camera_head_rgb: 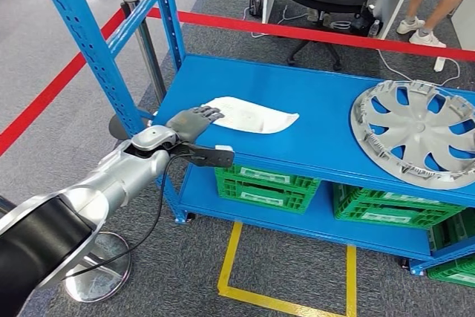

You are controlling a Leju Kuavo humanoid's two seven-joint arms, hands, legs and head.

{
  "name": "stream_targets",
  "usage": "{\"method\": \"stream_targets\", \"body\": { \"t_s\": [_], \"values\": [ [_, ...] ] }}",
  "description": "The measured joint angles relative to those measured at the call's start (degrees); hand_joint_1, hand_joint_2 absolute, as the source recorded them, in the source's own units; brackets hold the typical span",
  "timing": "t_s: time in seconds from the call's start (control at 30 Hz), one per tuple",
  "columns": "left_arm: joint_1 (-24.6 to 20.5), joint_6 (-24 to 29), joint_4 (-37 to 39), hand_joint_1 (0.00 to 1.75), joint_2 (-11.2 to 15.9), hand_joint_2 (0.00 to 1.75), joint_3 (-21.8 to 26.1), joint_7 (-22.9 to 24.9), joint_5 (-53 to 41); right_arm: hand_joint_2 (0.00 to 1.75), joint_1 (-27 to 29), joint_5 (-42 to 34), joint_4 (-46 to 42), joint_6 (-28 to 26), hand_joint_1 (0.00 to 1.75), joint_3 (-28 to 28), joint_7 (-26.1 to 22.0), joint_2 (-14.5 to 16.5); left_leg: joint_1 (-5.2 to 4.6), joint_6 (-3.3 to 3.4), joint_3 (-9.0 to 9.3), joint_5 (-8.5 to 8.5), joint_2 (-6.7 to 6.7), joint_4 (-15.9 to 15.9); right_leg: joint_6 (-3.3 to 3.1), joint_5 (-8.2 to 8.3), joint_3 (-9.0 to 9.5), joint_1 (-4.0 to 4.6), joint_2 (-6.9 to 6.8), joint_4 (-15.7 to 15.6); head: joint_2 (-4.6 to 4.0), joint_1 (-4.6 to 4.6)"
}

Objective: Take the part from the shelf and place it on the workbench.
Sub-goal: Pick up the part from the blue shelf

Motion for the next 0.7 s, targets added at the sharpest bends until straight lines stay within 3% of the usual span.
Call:
{"method": "stream_targets", "body": {
  "t_s": [0.7],
  "values": [
    [0.1,1.9,0.1,0.0,0.8,1.75,1.5,1.6,0.6,1.75,0.0,0.5,0.0,-0.1,0.0,0.5,0.2,0.1,0.0,0.0,0.0,0.0,0.0,0.0,0.0,0.0,0.01,0.0,0.0,0.0,0.0,-0.01]
  ]
}}
